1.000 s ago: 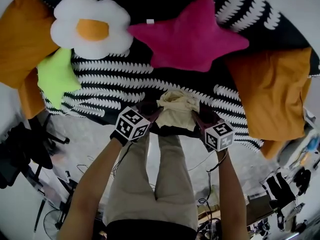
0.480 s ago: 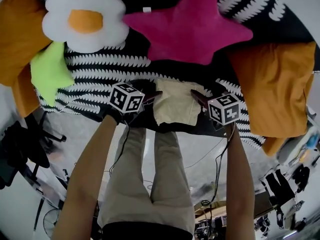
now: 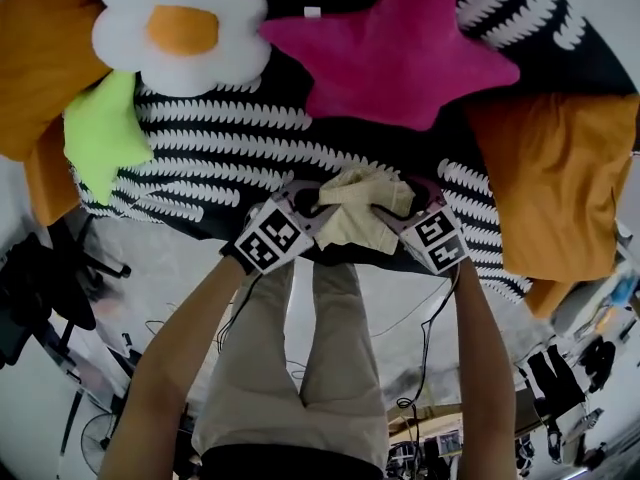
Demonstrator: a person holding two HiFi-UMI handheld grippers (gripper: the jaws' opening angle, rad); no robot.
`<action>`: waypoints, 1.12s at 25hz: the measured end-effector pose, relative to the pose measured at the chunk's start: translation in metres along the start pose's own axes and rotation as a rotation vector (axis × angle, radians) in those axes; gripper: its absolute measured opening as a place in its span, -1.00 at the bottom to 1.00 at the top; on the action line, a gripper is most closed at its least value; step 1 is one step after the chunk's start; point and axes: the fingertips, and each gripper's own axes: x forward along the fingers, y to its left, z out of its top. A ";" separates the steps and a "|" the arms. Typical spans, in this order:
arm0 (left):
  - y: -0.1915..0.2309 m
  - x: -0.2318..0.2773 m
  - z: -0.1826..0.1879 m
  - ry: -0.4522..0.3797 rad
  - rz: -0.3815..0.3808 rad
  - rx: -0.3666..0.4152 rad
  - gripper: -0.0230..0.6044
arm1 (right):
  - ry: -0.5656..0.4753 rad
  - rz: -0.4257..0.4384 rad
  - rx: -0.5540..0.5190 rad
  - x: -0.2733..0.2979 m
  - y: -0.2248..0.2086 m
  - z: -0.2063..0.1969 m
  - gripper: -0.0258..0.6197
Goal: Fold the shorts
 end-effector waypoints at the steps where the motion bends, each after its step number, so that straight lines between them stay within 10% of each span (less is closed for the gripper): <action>1: -0.016 -0.006 0.002 0.001 -0.007 0.094 -0.74 | 0.017 0.011 -0.045 -0.004 0.005 0.000 0.23; 7: -0.070 -0.024 0.005 0.024 -0.060 0.563 -0.75 | 0.211 0.186 -0.474 -0.009 0.036 0.003 0.52; 13: -0.099 -0.023 0.029 0.037 -0.123 0.819 -0.75 | 0.514 0.371 -0.856 -0.030 0.044 -0.011 0.57; 16: -0.090 -0.028 0.030 0.042 -0.095 0.806 -0.75 | 0.558 0.397 -0.811 -0.032 0.051 -0.012 -0.53; 21: -0.062 -0.059 0.085 -0.105 0.053 0.670 -0.75 | 0.363 0.145 -0.706 -0.076 0.037 0.046 -0.71; 28: -0.055 -0.067 0.089 -0.116 0.089 0.738 -0.75 | 0.260 -0.453 -0.940 -0.089 0.028 0.075 -0.70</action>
